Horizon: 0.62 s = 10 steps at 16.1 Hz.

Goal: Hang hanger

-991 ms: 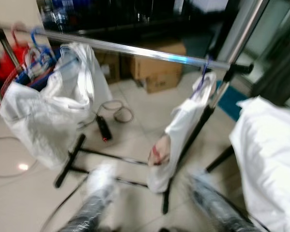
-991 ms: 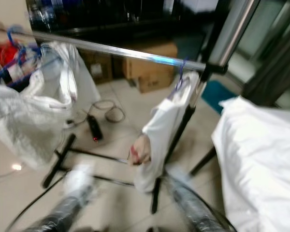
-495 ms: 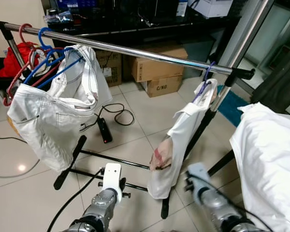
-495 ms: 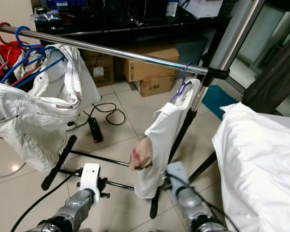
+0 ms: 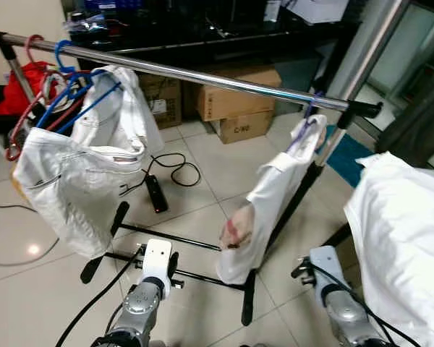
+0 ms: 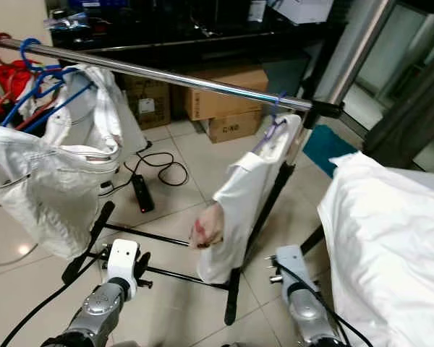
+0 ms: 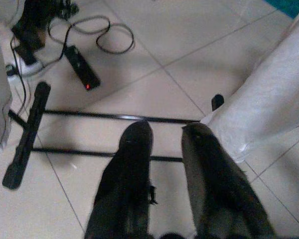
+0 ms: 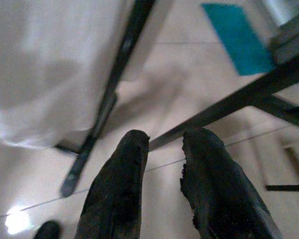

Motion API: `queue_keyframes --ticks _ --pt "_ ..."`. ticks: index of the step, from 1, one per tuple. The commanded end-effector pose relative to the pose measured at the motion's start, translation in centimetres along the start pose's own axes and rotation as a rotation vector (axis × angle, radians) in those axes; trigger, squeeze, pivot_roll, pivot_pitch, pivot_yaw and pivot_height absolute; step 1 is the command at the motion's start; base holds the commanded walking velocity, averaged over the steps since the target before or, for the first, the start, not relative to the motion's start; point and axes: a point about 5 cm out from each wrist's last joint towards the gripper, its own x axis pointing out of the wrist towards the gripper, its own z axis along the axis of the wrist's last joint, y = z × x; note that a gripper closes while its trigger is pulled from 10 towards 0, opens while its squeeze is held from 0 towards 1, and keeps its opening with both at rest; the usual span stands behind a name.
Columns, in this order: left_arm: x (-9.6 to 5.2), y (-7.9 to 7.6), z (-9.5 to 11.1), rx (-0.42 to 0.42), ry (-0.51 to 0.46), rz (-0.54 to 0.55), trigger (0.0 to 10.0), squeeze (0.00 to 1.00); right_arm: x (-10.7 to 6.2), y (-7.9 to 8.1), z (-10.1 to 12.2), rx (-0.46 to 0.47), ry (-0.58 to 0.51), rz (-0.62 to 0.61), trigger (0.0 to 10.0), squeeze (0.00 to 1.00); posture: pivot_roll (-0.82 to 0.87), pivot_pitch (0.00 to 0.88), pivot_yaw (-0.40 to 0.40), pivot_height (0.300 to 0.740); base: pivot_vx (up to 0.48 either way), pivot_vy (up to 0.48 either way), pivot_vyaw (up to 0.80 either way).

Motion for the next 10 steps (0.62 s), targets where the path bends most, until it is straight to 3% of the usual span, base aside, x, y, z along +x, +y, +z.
queue_keyframes --ticks 1,2,3,4,5,6,9,10 --pt "0.1 -1.0 0.9 0.056 -0.063 -0.071 10.0 1.00 0.3 -1.4 1.8 -0.009 -0.097 -0.078 10.0 0.00 0.08 0.023 -0.061 0.740 0.000 0.000 0.00" --pt "0.1 -1.2 1.1 0.078 -0.081 -0.087 10.0 1.00 0.4 -1.8 2.1 -0.001 -0.115 -0.099 10.0 0.00 0.08 0.023 -0.061 0.740 0.000 0.000 0.00" --pt "0.2 -1.7 1.7 0.117 -0.124 -0.106 10.0 1.00 0.4 -2.3 3.4 0.022 -0.185 -0.129 10.0 0.56 0.08 0.023 -0.061 0.740 0.000 0.000 0.00" --pt "0.3 -1.9 2.2 0.139 -0.159 -0.108 10.0 1.00 0.2 -2.6 4.4 0.029 -0.251 -0.131 10.0 0.80 0.06 0.027 -0.057 0.740 0.000 0.000 0.00" --pt "0.3 -1.8 2.6 0.159 -0.183 -0.098 10.0 0.29 -0.1 -2.5 5.3 0.051 -0.313 -0.104 10.0 1.00 0.06 0.026 -0.059 0.740 0.000 0.000 0.00" --pt "0.4 -1.5 3.1 0.171 -0.216 -0.078 10.0 0.00 -0.6 -2.6 5.8 0.089 -0.363 -0.086 10.0 1.00 0.06 0.027 -0.059 0.740 0.000 0.000 0.00" --pt "0.3 -1.1 4.5 0.187 -0.315 -0.043 10.0 0.00 -1.8 -2.8 7.0 0.151 -0.467 -0.062 10.0 1.00 0.05 0.027 -0.064 0.740 0.000 0.000 0.00" --pt "0.2 -1.1 4.9 0.228 -0.347 -0.050 10.0 0.00 -2.2 -3.1 7.3 0.156 -0.484 -0.083 10.0 0.74 0.06 0.026 -0.065 0.740 0.000 0.000 0.00"
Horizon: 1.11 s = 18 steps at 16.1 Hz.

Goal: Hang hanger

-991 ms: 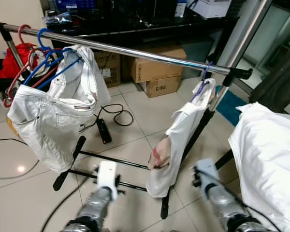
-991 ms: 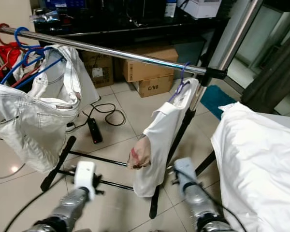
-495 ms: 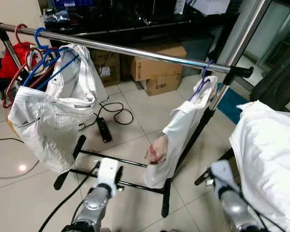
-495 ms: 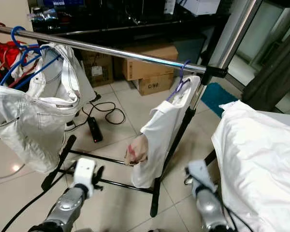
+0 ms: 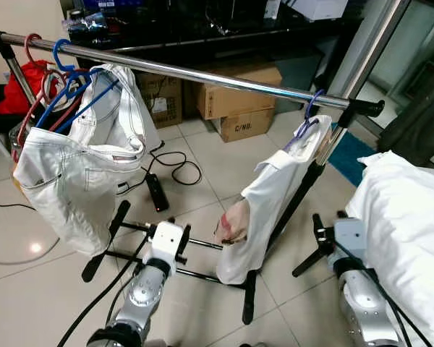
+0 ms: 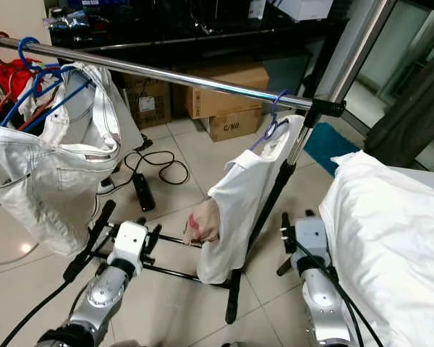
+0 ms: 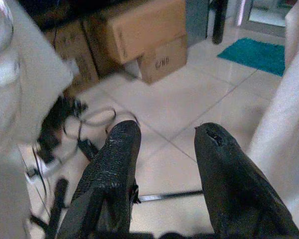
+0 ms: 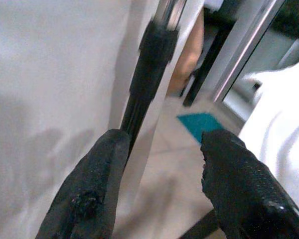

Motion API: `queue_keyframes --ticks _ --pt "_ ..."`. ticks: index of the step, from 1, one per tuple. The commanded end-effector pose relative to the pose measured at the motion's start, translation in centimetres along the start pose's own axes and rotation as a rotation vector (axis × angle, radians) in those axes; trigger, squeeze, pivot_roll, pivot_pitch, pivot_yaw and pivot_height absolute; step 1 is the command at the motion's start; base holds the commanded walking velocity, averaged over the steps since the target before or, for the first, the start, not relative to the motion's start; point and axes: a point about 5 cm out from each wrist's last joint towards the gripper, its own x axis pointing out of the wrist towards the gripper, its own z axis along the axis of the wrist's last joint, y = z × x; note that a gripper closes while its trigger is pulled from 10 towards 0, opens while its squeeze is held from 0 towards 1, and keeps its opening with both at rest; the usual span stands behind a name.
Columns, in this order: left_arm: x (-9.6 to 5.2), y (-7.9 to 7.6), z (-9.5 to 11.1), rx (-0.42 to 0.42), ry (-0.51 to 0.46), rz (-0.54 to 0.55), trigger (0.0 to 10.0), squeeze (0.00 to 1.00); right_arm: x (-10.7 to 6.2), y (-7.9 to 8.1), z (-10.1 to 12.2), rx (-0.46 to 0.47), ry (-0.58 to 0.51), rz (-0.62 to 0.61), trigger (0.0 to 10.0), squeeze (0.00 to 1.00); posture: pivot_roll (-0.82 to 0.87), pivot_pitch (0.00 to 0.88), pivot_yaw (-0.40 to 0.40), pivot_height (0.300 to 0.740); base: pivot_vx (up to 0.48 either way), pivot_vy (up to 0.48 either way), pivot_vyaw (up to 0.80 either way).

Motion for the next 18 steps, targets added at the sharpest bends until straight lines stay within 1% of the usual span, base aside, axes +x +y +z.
queue_keyframes --ticks 1,2,4,5,6,7,8,9,11,12,13,14,15,16,17,18 --pt "0.2 -0.5 0.7 0.064 -0.046 -0.035 10.0 0.00 0.0 -0.9 0.8 0.031 -0.025 -0.062 10.0 0.05 0.06 0.026 -0.065 0.740 0.000 0.000 0.00" --pt "0.2 -0.4 0.8 0.073 -0.056 -0.032 10.0 0.00 0.0 -1.0 1.6 0.048 -0.049 -0.076 10.0 0.00 0.06 0.025 -0.064 0.740 0.000 0.000 0.00" --pt "0.5 -0.1 1.3 0.091 -0.086 -0.022 10.0 0.00 0.5 -0.7 3.9 0.133 -0.109 -0.076 10.0 0.00 0.06 0.024 -0.062 0.740 0.000 0.000 0.00" --pt "0.6 0.0 1.6 0.107 -0.098 -0.026 10.0 0.00 1.0 0.8 5.4 0.178 -0.142 0.033 10.0 0.00 0.06 0.024 -0.062 0.740 0.000 0.000 0.00" --pt "0.8 0.0 1.8 0.126 -0.111 -0.029 10.0 0.00 1.2 2.3 6.7 0.201 -0.180 0.147 10.0 0.00 0.06 0.026 -0.061 0.740 0.000 0.000 0.00" --pt "1.0 0.0 2.2 0.164 -0.125 -0.040 10.0 0.00 1.4 3.0 7.7 0.220 -0.215 0.195 10.0 0.00 0.06 0.025 -0.064 0.740 0.000 0.000 0.00" --pt "1.9 -0.5 3.3 0.286 -0.171 -0.119 10.0 0.00 1.9 3.3 8.3 0.281 -0.209 0.199 10.0 0.00 0.07 0.022 -0.073 0.740 0.000 0.000 0.00" --pt "2.2 -0.5 3.6 0.293 -0.175 -0.128 10.0 0.00 1.9 3.4 8.3 0.284 -0.206 0.200 10.0 0.00 0.07 0.020 -0.074 0.740 0.000 0.000 0.00" --pt "3.0 -1.1 4.4 0.344 -0.179 -0.201 10.0 0.00 1.9 3.2 8.7 0.299 -0.194 0.190 10.0 0.00 0.08 0.019 -0.076 0.740 0.000 0.000 0.00" --pt "3.2 -1.5 4.5 0.362 -0.169 -0.241 10.0 0.00 2.2 2.7 9.1 0.306 -0.194 0.162 10.0 0.00 0.08 0.016 -0.074 0.740 0.000 0.000 0.00" --pt "3.4 -1.9 4.5 0.368 -0.148 -0.273 10.0 0.00 2.5 2.1 9.9 0.325 -0.207 0.123 10.0 0.00 0.07 0.016 -0.072 0.740 0.000 0.000 0.00" --pt "3.4 -2.0 4.5 0.373 -0.144 -0.280 10.0 0.00 2.7 2.0 10.3 0.330 -0.215 0.115 10.0 0.00 0.07 0.015 -0.071 0.740 0.000 0.000 0.00" --pt "3.6 -2.6 4.5 0.394 -0.138 -0.313 10.0 0.00 2.9 1.8 11.5 0.346 -0.248 0.101 10.0 0.00 0.06 0.014 -0.068 0.740 0.000 0.000 0.00" --pt "3.7 -3.0 4.7 0.400 -0.136 -0.332 10.0 0.00 2.9 1.7 12.1 0.357 -0.266 0.095 10.0 0.00 0.06 0.014 -0.067 0.740 0.000 0.000 0.00" --pt "3.8 -3.4 4.8 0.400 -0.140 -0.344 10.0 0.00 3.0 1.6 12.4 0.364 -0.272 0.090 10.0 0.00 0.06 0.014 -0.067 0.740 0.000 0.000 0.00" --pt "4.2 -4.3 5.6 0.393 -0.151 -0.382 10.0 0.00 3.1 1.3 12.7 0.375 -0.272 0.082 10.0 0.00 0.06 0.013 -0.068 0.740 0.000 0.000 0.00"
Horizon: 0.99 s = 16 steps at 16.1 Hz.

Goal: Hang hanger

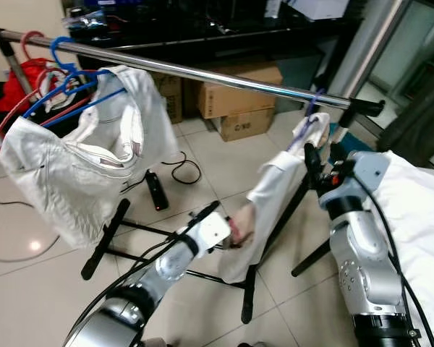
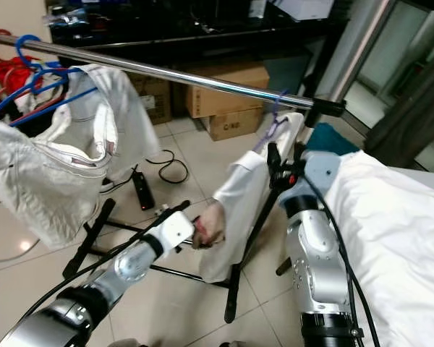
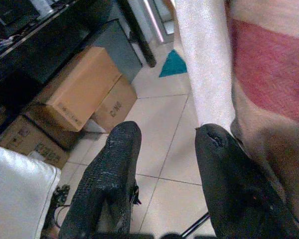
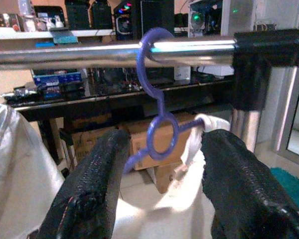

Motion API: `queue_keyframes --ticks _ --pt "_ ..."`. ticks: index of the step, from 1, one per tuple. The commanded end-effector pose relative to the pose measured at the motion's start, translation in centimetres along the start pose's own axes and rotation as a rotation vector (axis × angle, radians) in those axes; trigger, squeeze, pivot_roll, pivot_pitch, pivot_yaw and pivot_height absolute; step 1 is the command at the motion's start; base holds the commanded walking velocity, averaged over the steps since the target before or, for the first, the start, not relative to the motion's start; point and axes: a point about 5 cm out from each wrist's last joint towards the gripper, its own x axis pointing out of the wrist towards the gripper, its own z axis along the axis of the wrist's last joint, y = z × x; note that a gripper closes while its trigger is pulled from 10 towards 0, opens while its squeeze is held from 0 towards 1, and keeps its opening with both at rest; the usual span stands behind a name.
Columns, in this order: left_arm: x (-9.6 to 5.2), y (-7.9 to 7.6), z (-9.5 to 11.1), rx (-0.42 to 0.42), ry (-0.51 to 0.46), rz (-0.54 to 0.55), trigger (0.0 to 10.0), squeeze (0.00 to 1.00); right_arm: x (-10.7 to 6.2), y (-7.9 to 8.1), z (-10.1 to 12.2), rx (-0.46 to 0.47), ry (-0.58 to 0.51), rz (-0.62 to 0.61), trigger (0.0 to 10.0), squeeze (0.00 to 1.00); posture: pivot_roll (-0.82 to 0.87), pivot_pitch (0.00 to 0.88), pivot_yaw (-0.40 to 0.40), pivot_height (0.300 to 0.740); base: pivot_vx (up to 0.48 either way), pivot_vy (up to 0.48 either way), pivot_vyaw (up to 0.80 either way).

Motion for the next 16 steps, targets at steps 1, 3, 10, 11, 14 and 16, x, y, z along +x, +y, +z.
queue_keyframes --ticks 1,3,10,11,14,16 --pt "1.1 -0.5 1.5 0.021 -0.040 -0.058 10.0 0.00 0.0 -0.6 0.4 0.016 -0.001 -0.024 10.0 0.00 0.06 0.013 -0.068 0.740 0.000 0.000 0.00" --pt "1.7 -0.8 2.3 0.039 -0.065 -0.080 10.0 0.00 0.0 -0.6 0.3 0.017 0.006 -0.028 10.0 0.00 0.06 0.010 -0.068 0.740 0.000 0.000 0.00" --pt "1.3 -3.3 2.1 0.065 -0.063 -0.160 10.0 0.00 -0.3 0.9 0.9 0.153 0.084 0.009 10.0 0.00 0.04 0.007 -0.061 0.740 0.000 0.000 0.00" --pt "1.4 -3.2 2.3 0.060 -0.069 -0.143 10.0 0.00 -0.3 1.6 0.6 0.144 0.119 0.060 10.0 0.00 0.04 0.007 -0.063 0.740 0.000 0.000 0.00" --pt "1.5 -1.7 2.8 0.081 -0.119 -0.021 10.0 0.00 -0.5 2.8 -1.0 0.136 0.234 0.113 10.0 0.00 0.05 0.009 -0.068 0.740 0.000 0.000 0.00" --pt "1.1 -1.3 2.3 0.072 -0.115 0.021 10.0 0.00 -0.6 3.3 -1.4 0.132 0.270 0.133 10.0 0.00 0.06 0.012 -0.067 0.740 0.000 0.000 0.00"
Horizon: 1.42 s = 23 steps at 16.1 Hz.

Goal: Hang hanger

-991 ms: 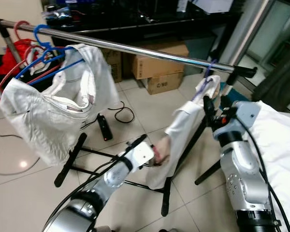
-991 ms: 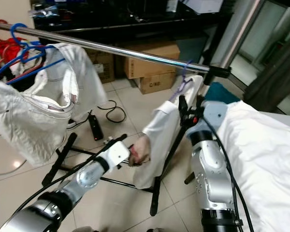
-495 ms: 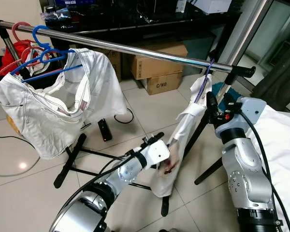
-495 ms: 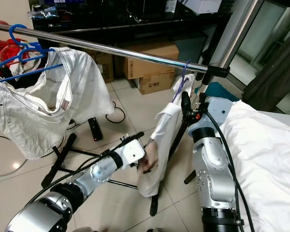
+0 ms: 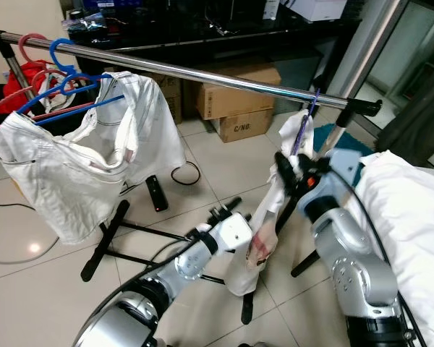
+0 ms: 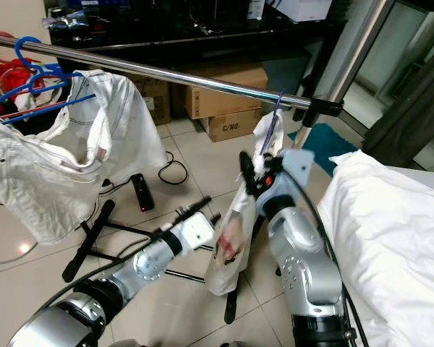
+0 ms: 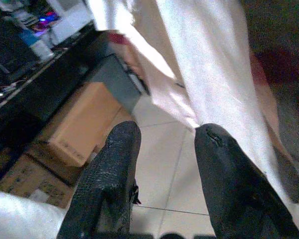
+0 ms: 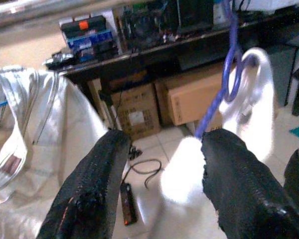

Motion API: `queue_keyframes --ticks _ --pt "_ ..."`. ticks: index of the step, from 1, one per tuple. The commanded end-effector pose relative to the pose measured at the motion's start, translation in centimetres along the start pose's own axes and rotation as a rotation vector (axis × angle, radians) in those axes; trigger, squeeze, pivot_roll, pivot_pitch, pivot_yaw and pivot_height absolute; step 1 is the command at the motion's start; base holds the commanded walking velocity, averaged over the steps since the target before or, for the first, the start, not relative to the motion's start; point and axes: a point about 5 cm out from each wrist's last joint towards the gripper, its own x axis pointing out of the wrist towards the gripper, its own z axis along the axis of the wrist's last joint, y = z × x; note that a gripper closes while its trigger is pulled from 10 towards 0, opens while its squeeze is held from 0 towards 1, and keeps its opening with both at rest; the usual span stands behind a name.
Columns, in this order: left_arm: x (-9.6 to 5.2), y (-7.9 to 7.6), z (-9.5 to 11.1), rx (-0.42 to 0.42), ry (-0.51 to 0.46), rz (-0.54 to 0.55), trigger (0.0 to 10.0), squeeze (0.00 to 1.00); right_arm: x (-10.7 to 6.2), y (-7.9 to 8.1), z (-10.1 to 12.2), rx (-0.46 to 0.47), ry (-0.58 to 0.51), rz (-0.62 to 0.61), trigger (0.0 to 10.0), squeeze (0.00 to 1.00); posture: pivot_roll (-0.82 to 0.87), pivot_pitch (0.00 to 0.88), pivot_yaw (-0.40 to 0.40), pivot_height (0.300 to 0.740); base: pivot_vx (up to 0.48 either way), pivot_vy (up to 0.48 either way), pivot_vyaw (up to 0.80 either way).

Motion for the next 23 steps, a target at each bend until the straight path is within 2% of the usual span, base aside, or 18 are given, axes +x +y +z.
queue_keyframes --ticks 1,2,5,8,11,14,16,19,20,21,22,23 --pt "0.0 -0.2 0.2 -0.002 -0.010 0.007 10.0 0.00 0.0 0.0 -0.3 -0.008 0.025 0.007 10.0 0.00 0.06 0.012 -0.067 0.740 0.000 0.000 0.00" --pt "-1.2 -0.4 -1.0 -0.030 0.019 0.031 10.0 0.00 0.4 0.1 -1.1 -0.040 0.090 -0.002 10.0 0.00 0.08 0.016 -0.068 0.740 0.000 0.000 0.00" --pt "-2.5 -1.2 -2.0 -0.050 0.043 0.036 10.0 0.00 0.9 -0.4 -1.7 -0.058 0.134 -0.052 10.0 0.00 0.08 0.016 -0.068 0.740 0.000 0.000 0.00" --pt "-2.4 -1.1 -1.8 -0.050 0.034 0.050 10.0 0.00 1.6 -0.4 -2.2 -0.124 0.190 -0.095 10.0 0.00 0.11 0.017 -0.070 0.740 0.000 0.000 0.00" --pt "-2.1 -0.7 -1.5 -0.046 0.019 0.062 10.0 0.00 1.7 -1.4 -2.8 -0.172 0.243 -0.172 10.0 0.00 0.10 0.010 -0.068 0.740 0.000 0.000 0.00" --pt "-2.0 -0.8 -1.3 -0.044 0.010 0.051 10.0 0.00 1.6 -2.7 -1.5 -0.180 0.204 -0.247 10.0 0.00 0.09 0.011 -0.063 0.740 0.000 0.000 0.00" --pt "-1.9 -1.2 -1.2 -0.047 0.005 0.036 10.0 0.00 1.7 -2.9 -0.5 -0.208 0.173 -0.269 10.0 0.00 0.08 0.010 -0.062 0.740 0.000 0.000 0.00" --pt "-1.7 -1.4 -0.9 -0.049 0.002 0.029 10.0 0.00 1.7 -3.1 -0.7 -0.241 0.184 -0.274 10.0 0.00 0.07 0.004 -0.065 0.740 0.000 0.000 0.00" --pt "-1.5 -1.4 -0.8 -0.049 0.002 0.028 10.0 0.00 1.7 -3.1 -1.0 -0.253 0.194 -0.261 2.2 0.00 0.06 0.000 -0.067 0.740 0.000 0.000 0.00" --pt "-1.5 -1.4 -0.8 -0.049 0.002 0.028 10.0 0.00 1.7 -3.0 -1.1 -0.263 0.200 -0.246 0.2 0.00 0.06 0.000 -0.067 0.740 0.000 0.000 0.00" --pt "-1.4 -1.3 -0.8 -0.048 0.003 0.028 10.0 0.00 1.7 -2.9 -1.1 -0.275 0.204 -0.234 0.0 0.00 0.06 0.000 -0.068 0.740 0.000 0.000 0.00" --pt "-1.4 -1.3 -0.8 -0.048 0.003 0.029 10.0 0.00 1.7 -2.8 -1.2 -0.280 0.208 -0.227 1.5 0.00 0.06 0.000 -0.068 0.740 0.000 0.000 0.00"
